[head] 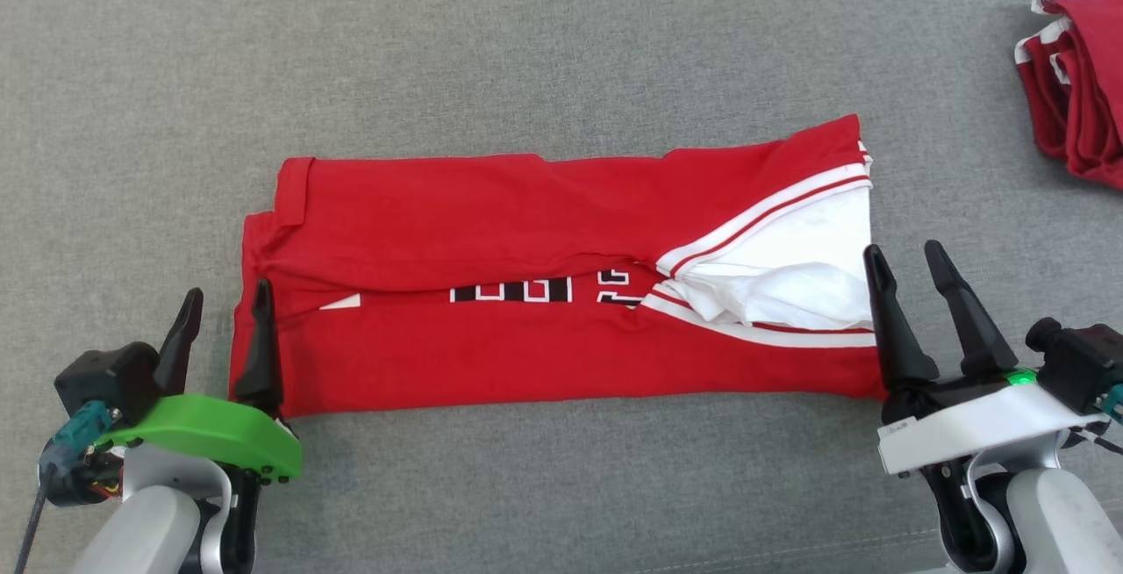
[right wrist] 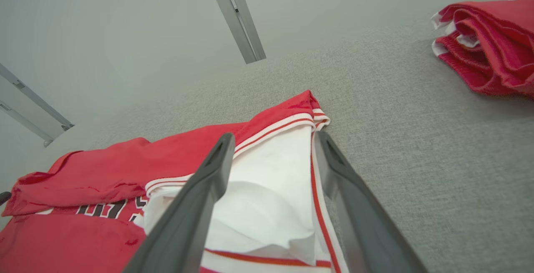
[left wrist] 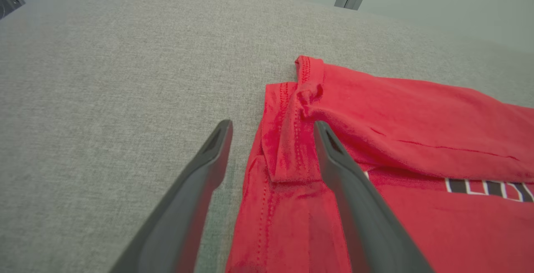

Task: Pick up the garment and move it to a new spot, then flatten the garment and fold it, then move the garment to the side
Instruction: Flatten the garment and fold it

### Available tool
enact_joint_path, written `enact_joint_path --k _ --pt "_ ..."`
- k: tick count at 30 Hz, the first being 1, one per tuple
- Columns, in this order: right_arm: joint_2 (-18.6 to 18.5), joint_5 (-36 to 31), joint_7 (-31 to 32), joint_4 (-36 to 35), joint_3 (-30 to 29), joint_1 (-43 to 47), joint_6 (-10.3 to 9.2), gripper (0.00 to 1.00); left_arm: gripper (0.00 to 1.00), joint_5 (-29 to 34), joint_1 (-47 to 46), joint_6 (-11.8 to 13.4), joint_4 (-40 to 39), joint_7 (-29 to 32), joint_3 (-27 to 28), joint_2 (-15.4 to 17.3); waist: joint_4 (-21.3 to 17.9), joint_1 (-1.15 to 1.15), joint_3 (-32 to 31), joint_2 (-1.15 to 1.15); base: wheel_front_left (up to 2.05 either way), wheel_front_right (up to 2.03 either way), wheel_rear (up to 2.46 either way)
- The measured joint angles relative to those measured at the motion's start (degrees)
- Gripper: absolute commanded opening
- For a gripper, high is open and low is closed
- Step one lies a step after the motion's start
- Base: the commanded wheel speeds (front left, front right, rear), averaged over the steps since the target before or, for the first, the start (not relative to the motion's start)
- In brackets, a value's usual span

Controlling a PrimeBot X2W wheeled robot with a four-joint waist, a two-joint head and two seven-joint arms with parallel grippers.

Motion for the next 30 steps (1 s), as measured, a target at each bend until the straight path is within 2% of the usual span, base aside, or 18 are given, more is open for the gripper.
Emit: enact_joint_path --k 4,9,16,30 --pt "0.4 -4.6 -1.2 -3.4 -1.7 0.7 0.0 1.0 1.0 4.5 2.1 2.7 -3.3 -2.2 1.4 -1.5 0.1 0.0 -1.7 0.0 0.0 0.0 0.0" --pt "1.3 -10.0 -0.4 -7.9 -3.3 0.8 0.0 1.0 1.0 10.5 2.7 3.8 -8.0 -2.5 4.2 -3.4 0.3 0.0 -3.8 0.0 0.0 0.0 0.0" --pt "2.2 -14.0 1.8 -11.5 -5.2 1.0 0.0 1.0 1.0 17.3 4.5 3.4 -12.0 -2.6 7.0 -4.1 0.5 0.0 -6.3 0.0 0.0 0.0 0.0" --pt "3.3 -14.6 3.2 -12.3 -6.5 2.2 0.0 1.0 1.0 19.8 6.1 3.3 -12.4 -2.6 7.7 -5.4 1.1 0.0 -7.6 0.0 0.0 0.0 0.0"
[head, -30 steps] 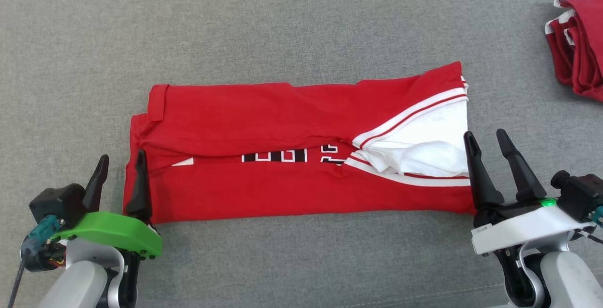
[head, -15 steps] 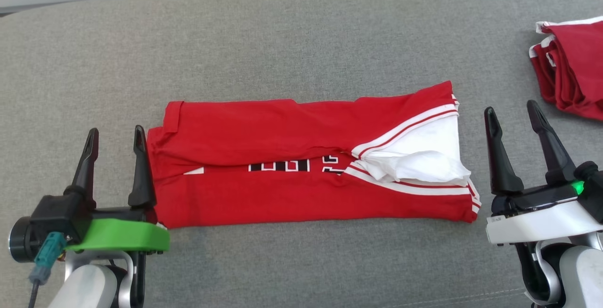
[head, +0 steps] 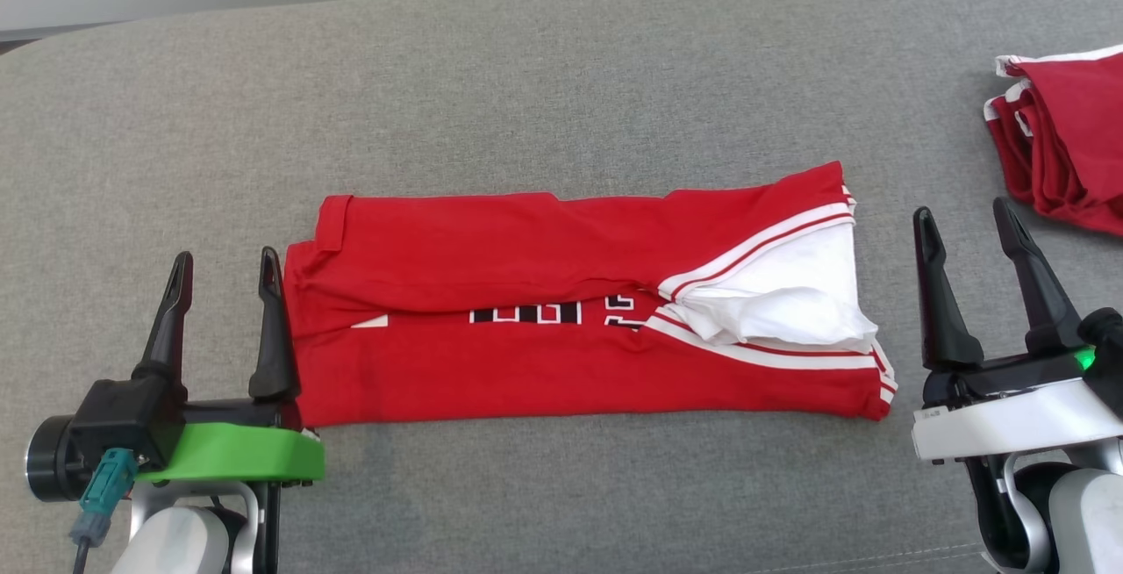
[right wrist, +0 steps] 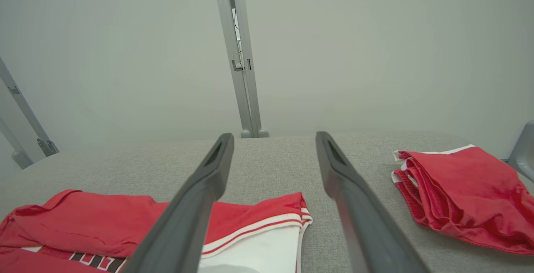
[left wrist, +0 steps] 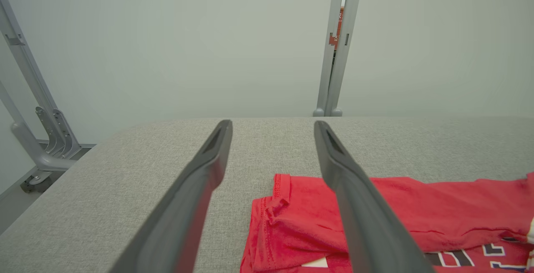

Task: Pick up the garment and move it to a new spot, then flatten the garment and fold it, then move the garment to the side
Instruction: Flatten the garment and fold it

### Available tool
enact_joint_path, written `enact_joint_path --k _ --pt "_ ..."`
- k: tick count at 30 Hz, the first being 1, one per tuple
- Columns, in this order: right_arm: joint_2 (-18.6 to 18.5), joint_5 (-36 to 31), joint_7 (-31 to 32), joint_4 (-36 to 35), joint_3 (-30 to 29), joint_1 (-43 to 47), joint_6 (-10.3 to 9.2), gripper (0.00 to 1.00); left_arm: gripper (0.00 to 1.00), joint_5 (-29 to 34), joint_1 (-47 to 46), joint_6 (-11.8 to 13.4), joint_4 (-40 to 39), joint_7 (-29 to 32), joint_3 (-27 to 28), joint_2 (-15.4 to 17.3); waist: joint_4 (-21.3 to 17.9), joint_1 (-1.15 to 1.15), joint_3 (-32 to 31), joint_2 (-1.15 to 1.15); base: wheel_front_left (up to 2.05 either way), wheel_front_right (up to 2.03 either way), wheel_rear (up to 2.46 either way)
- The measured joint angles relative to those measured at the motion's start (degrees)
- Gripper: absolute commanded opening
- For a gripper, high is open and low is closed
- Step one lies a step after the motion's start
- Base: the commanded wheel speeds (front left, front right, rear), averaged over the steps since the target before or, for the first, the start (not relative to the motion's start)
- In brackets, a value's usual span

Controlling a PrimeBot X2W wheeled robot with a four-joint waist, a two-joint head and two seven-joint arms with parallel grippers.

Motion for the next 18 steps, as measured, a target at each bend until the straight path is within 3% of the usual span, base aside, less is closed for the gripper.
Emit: enact_joint_path --k 6,18 --pt "-0.4 0.6 0.6 4.0 -2.2 0.0 0.0 1.0 1.0 1.0 -0.8 -0.8 -0.6 0.0 0.7 -0.8 0.7 0.0 1.2 0.0 0.0 0.0 0.0" --pt "-2.1 4.3 -1.1 27.5 -0.8 -7.2 0.0 1.0 1.0 4.5 -6.6 -4.4 -1.2 0.0 2.0 -5.6 4.6 0.0 6.9 0.0 0.0 0.0 0.0"
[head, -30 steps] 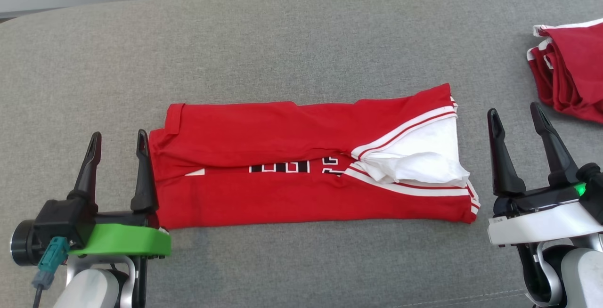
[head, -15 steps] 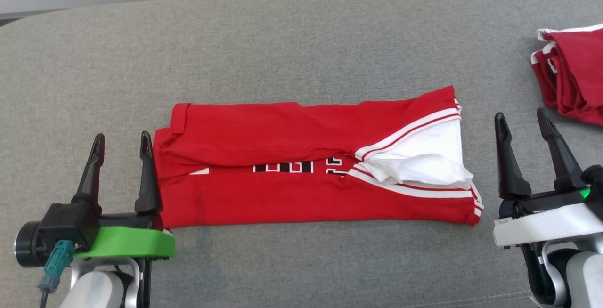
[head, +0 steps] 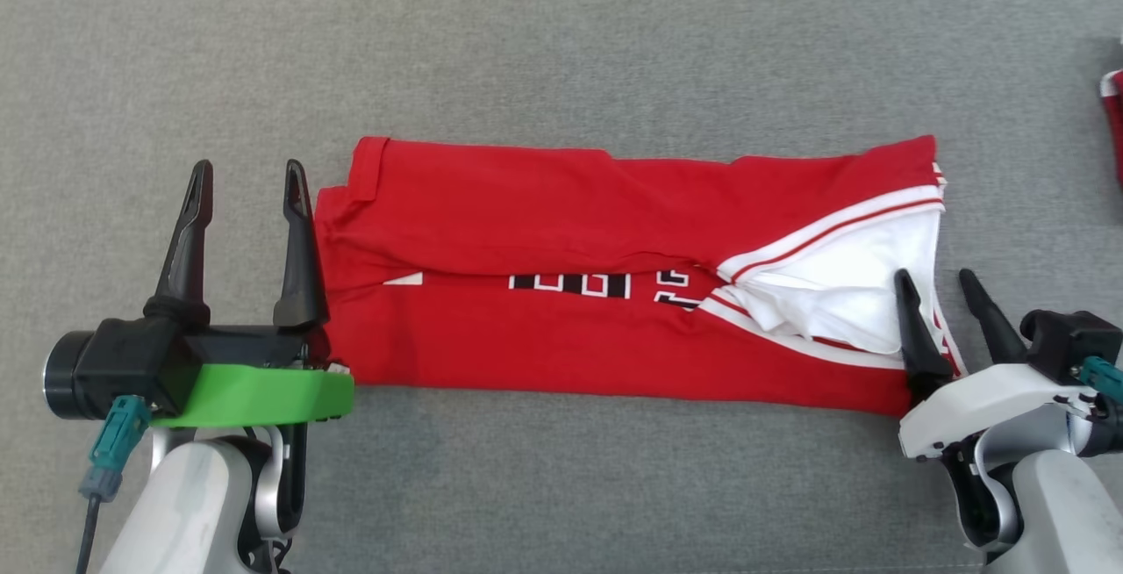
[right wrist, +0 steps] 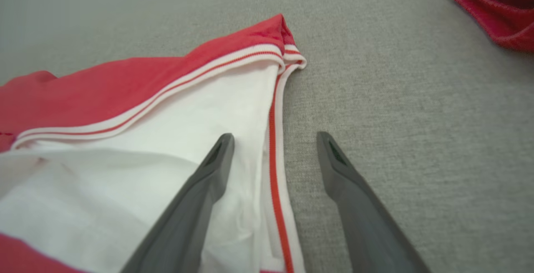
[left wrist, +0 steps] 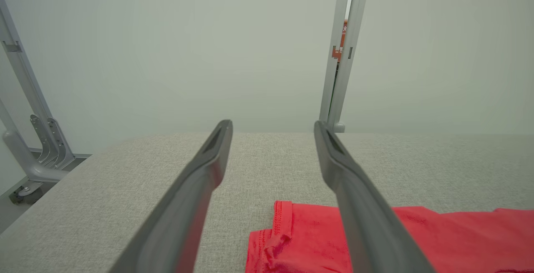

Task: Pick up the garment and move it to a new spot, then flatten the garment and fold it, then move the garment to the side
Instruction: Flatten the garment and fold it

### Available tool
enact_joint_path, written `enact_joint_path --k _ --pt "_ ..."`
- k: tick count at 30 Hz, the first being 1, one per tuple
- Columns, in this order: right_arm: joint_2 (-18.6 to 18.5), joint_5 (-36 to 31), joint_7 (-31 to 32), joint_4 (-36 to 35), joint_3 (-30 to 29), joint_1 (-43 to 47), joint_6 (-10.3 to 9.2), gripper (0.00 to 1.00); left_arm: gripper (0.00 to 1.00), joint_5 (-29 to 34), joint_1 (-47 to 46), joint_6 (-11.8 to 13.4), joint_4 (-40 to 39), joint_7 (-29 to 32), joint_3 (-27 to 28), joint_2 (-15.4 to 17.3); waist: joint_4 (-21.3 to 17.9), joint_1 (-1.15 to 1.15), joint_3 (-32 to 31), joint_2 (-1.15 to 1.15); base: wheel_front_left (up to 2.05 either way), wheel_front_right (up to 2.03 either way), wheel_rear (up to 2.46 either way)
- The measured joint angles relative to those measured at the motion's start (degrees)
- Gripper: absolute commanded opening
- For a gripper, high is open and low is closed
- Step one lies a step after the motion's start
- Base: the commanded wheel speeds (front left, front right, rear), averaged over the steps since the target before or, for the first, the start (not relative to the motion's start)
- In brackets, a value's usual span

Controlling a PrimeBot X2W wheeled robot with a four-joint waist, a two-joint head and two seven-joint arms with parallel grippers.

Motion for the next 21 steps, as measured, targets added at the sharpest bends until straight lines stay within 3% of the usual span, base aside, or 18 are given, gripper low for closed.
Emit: enact_joint_path --k 4,5,7,15,21 --pt "-0.9 2.9 0.6 4.7 1.9 -2.2 -0.01 1.0 1.0 1.0 -0.2 -1.2 0.4 0.0 1.1 -1.5 1.6 0.0 1.3 0.0 0.0 0.0 0.0" --pt "-1.2 3.5 0.6 5.3 2.3 -2.6 -0.01 0.82 1.0 1.2 -0.3 -1.6 0.5 0.0 1.4 -1.9 2.0 0.0 1.6 0.0 0.0 0.0 0.0" --pt "-1.7 4.3 0.4 5.6 3.1 -3.1 -0.05 0.02 1.0 1.9 -0.3 -2.1 0.6 0.0 2.0 -2.4 2.5 0.0 2.0 0.0 0.0 0.0 0.0" --pt "-2.6 4.7 -0.8 4.0 5.1 -3.0 0.0 0.0 1.0 3.6 0.1 -3.9 1.3 0.0 4.7 -4.1 2.3 0.0 1.9 0.0 0.0 0.0 0.0" --pt "-4.3 4.7 -0.4 2.9 2.8 -0.9 0.07 0.0 1.0 4.5 0.9 -4.7 1.9 0.0 5.9 -4.7 0.7 0.0 0.9 0.0 0.0 0.0 0.0"
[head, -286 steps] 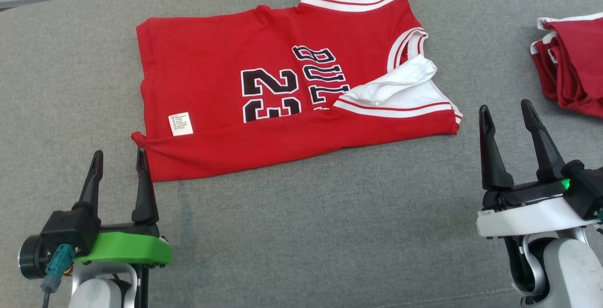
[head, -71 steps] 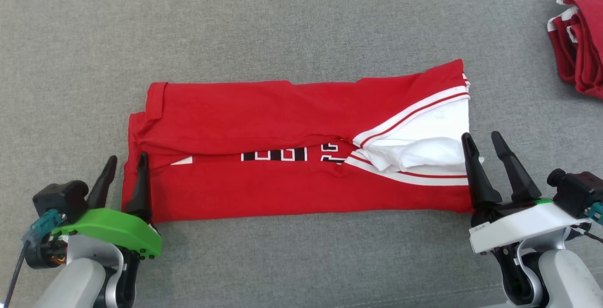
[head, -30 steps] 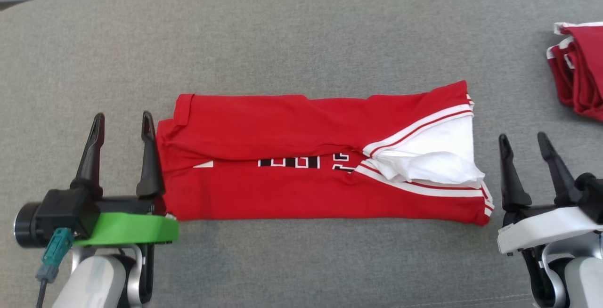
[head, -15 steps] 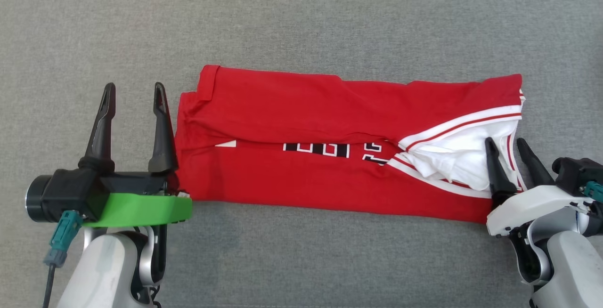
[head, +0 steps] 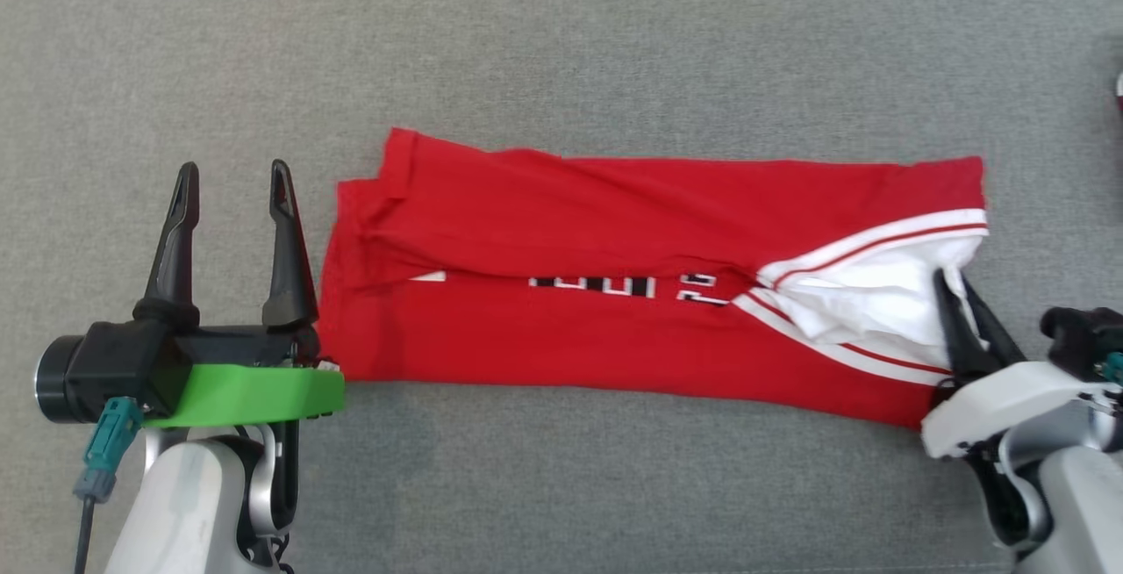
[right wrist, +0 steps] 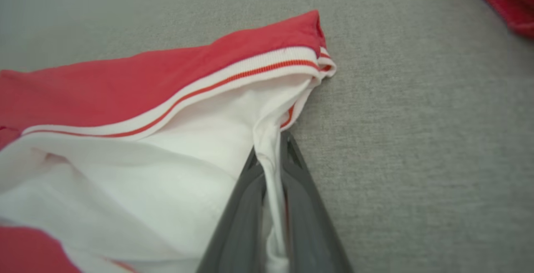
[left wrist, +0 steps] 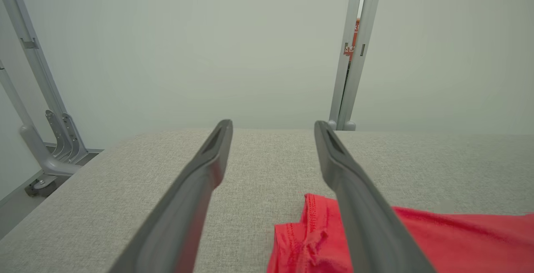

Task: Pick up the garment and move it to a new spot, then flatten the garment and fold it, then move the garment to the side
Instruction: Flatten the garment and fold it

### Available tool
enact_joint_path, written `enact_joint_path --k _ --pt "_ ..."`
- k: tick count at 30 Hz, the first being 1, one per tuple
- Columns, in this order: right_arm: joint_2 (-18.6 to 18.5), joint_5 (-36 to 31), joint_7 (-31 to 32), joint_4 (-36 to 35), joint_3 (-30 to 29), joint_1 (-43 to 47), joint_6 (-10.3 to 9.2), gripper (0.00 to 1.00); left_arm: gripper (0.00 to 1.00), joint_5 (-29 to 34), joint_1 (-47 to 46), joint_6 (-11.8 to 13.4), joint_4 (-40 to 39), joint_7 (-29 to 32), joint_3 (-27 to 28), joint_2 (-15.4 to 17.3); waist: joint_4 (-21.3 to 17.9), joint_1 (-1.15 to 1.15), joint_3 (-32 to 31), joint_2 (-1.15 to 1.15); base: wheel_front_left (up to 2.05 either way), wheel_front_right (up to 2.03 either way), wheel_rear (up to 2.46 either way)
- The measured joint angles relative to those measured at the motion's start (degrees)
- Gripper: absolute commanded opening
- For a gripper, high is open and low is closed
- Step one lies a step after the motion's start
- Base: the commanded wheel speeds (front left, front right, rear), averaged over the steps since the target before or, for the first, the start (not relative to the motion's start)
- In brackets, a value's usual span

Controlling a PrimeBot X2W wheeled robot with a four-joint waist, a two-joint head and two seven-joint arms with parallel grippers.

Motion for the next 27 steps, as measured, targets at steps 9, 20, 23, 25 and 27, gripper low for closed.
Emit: enact_joint_path --k 9,20,23,25,27 --pt "-3.7 0.6 0.8 0.3 -5.9 1.0 -0.03 0.0 1.0 1.1 0.7 -0.7 0.2 0.0 0.8 -0.3 -3.0 0.0 -1.6 0.0 0.0 0.0 0.0" --pt "0.4 -1.9 12.6 -17.6 5.9 -4.7 -0.07 0.0 1.0 1.7 0.8 -1.2 0.9 0.0 0.6 -0.5 -3.9 0.0 -3.4 0.0 0.0 0.0 0.0" --pt "3.9 -1.1 14.2 -19.1 11.9 -7.3 -0.07 0.0 1.0 1.7 0.8 -1.4 1.2 0.0 0.1 -0.8 -3.1 0.0 -3.6 0.0 0.0 0.0 0.0" --pt "6.1 -0.5 14.4 -18.5 15.2 -9.1 -0.07 0.0 1.0 1.7 0.8 -1.5 1.3 0.0 -0.3 -1.2 -2.5 0.0 -3.5 0.0 0.0 0.0 0.0" --pt "7.8 1.0 14.0 -16.8 18.4 -10.8 -0.07 0.0 1.0 1.7 0.7 -1.7 1.5 0.0 -0.6 -1.5 -1.7 0.0 -3.4 0.0 0.0 0.0 0.0"
